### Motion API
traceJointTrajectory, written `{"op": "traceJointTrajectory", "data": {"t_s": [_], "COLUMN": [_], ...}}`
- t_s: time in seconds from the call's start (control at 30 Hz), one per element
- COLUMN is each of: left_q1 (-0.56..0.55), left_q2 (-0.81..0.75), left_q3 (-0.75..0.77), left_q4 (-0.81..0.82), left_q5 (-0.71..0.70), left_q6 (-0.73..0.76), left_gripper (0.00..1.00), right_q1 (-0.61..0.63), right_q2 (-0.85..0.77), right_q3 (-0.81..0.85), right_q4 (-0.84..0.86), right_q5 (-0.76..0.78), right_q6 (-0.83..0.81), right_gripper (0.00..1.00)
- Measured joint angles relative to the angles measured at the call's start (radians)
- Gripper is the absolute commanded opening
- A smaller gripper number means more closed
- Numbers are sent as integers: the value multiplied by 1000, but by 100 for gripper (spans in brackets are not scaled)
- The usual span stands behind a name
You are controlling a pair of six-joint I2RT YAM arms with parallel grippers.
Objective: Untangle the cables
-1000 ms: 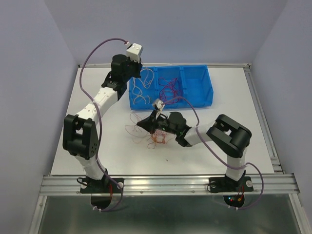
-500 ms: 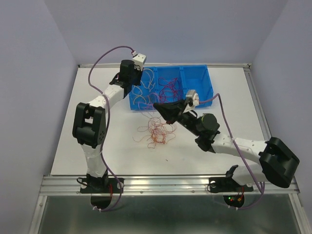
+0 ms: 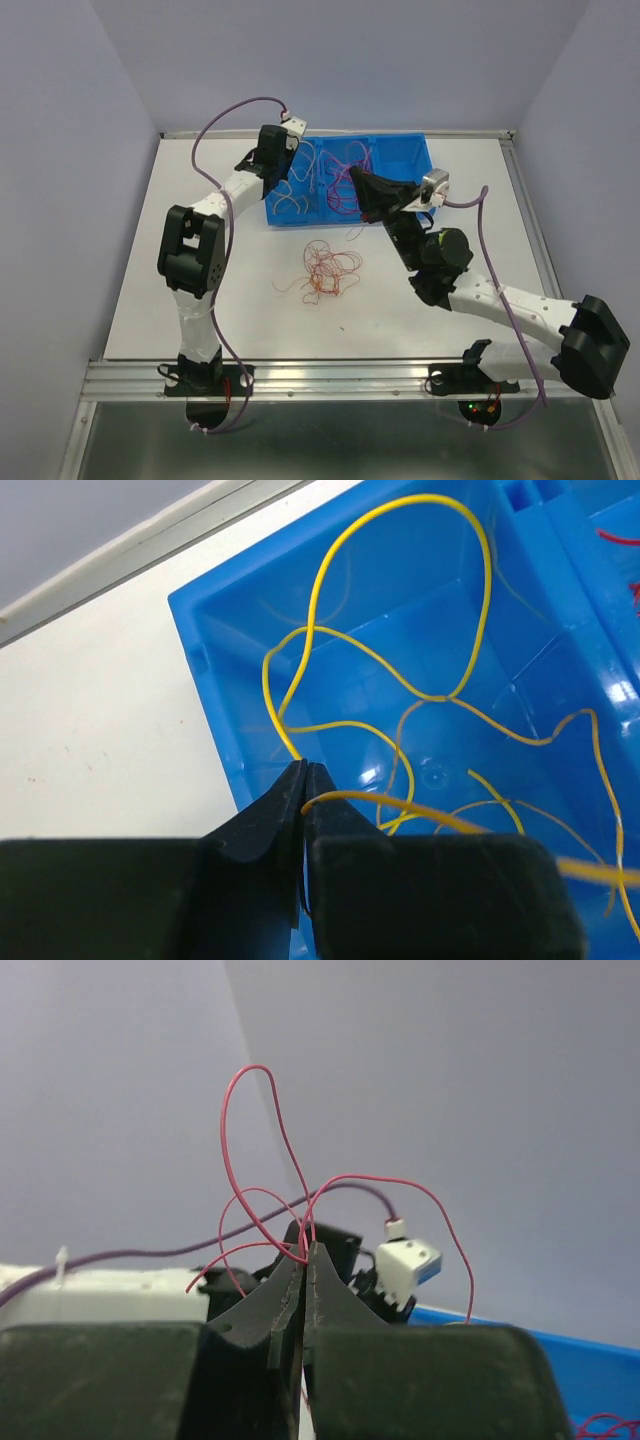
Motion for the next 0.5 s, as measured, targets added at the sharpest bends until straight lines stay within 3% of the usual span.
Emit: {"op": "traceJointTrajectory", "data": {"t_s": [0.17,0.27,0.33,0.4,0.5], "left_q1": [-14,-18,-18,-18,-18], "left_q2": [2,2,2,2,2], "left_q3": [8,22,27,27,27], "left_q4": [-21,-23,-22,-24,-29], "left_q5": [-61,-83,-90,-91,-89], "left_q6": [19,29,34,39,41], "left_gripper": [26,36,52,58,59], "right_q1": [-8,-54,-114,-169,-262], "right_q2": [0,0,23,56,124], "right_q3": [76,130,196,254,324], "right_q4": [-11,-53,-103,-138,-193], "right_q5": [119,152,152,152,136], "right_q6": [-122,-163,-161,-158,-131], "right_gripper": [1,1,1,1,1]}}
